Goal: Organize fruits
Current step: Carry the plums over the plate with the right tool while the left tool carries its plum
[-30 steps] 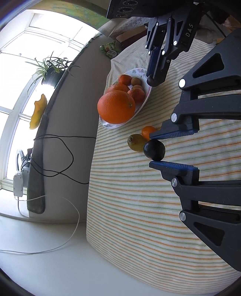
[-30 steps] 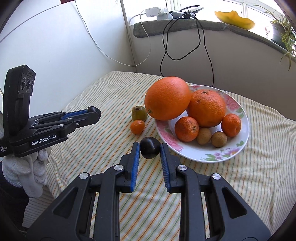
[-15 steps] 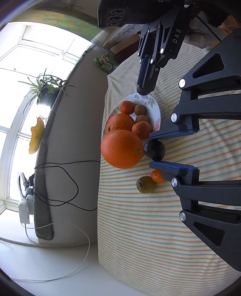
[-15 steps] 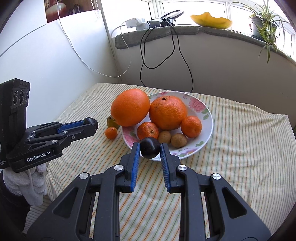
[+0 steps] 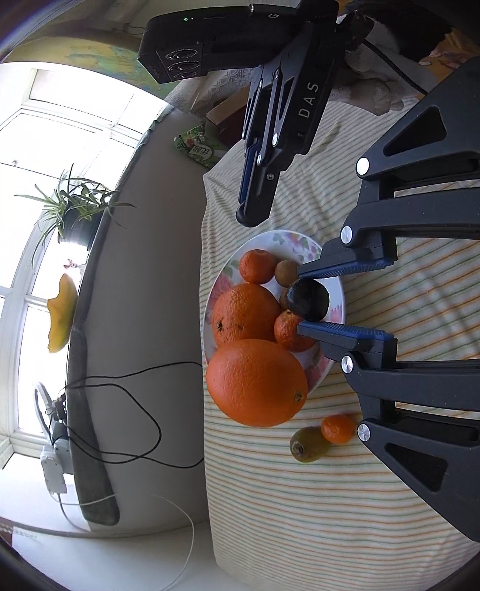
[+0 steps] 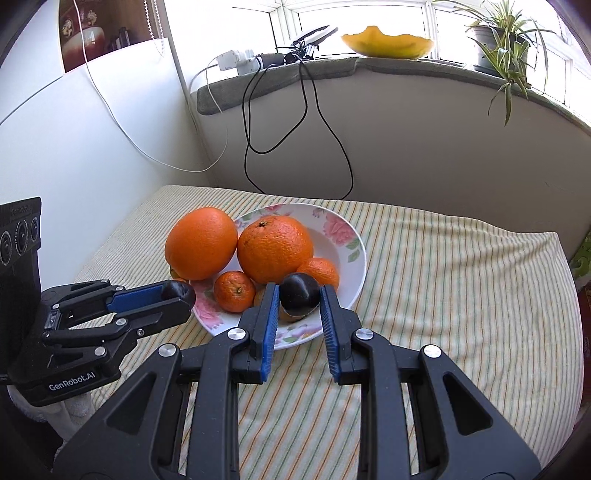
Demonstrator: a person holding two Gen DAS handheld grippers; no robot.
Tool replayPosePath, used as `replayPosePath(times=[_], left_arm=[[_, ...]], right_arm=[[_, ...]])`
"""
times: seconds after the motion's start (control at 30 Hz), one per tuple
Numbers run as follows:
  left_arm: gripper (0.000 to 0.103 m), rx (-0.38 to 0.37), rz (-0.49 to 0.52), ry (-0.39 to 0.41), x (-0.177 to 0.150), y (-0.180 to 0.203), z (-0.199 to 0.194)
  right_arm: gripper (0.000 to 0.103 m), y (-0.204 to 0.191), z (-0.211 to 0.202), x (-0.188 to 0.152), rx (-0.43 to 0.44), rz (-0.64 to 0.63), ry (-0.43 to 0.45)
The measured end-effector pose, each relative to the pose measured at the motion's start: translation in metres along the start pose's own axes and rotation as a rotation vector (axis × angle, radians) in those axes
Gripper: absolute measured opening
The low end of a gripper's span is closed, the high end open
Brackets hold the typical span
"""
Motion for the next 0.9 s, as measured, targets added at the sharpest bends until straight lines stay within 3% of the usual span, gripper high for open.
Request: replayPosePath(times=[0.9], left_arm=[[0.022, -0.006, 0.059, -0.035, 0.016, 0.025, 0.039]], right_arm=[[0.024, 0.033, 0.048, 0.031, 0.001, 0.019, -0.024]])
Point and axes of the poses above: each gripper's, at about its wrist camera, not at the fingertips, and z roughly the way its jaws point, y to its right, x to its top, the point moved 1 cm from there along z, roughly the way its jaws point
